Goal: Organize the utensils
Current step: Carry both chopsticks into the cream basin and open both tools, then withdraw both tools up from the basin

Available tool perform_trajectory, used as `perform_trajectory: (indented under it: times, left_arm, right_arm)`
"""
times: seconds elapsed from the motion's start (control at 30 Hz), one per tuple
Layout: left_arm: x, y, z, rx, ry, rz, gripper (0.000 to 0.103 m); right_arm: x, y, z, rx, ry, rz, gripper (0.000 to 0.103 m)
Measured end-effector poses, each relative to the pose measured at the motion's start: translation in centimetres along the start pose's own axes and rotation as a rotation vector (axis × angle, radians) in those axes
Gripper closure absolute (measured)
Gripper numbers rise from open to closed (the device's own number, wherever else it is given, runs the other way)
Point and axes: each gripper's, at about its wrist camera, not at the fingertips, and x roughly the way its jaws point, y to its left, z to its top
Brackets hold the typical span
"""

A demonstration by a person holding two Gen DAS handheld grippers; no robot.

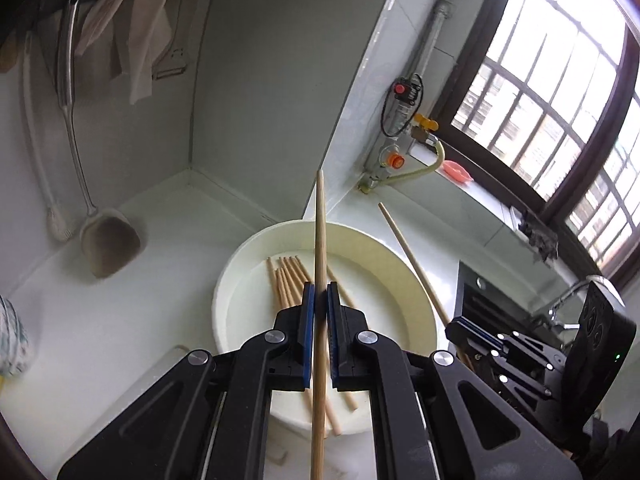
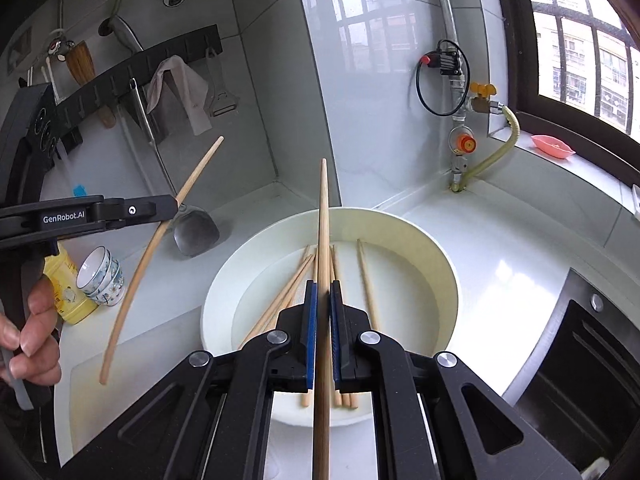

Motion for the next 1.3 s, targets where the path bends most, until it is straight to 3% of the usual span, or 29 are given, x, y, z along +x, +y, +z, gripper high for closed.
perform_trajectory:
  times: [0.23,0.57,0.67,0.73,0.8,1.03,1.3]
  left_arm:
    - [4.6,-1.3,0.9,-0.146,0.032,0.141,0.096]
    - [9.8,-0.9,0.7,-0.186,0.15,0.246,0.095]
    - [10.2,-0.7,0.4,-0.188,0.161,0.282,0.063]
    - [9.7,-0.9,0.1,-0.182,0.137,0.319,0.027]
    - [9.0,-1.0,-0.1,-0.175,0.113,0.346,0.019]
    - [7.6,-1.4,-0.7,-0.154,0.117,0.408,0.008]
    - [5.4,-1.9,-1.5,-0.145,0.116,0.452,0.006]
  right_arm:
    - [4.2,-2.7,1.4,0.011,0.091,0.074,0.097]
    - [7.9,-3.8,1.5,-0.001,0.2,0.088,0.097]
    - [8.4,-3.9,1.7,-0.015,0.214,0.07,0.086]
    - [8.1,-4.1,1.7,-0.009,0.204,0.061,0.082]
    - [7.7,-4.4,1.8,-0.006,0.197,0.052,0.078]
    - [6.3,-5.3,1.6,0.014,0.192,0.017,0.065]
    - [4.7,-4.0,1.1,0.005,0.196,0.019,0.055]
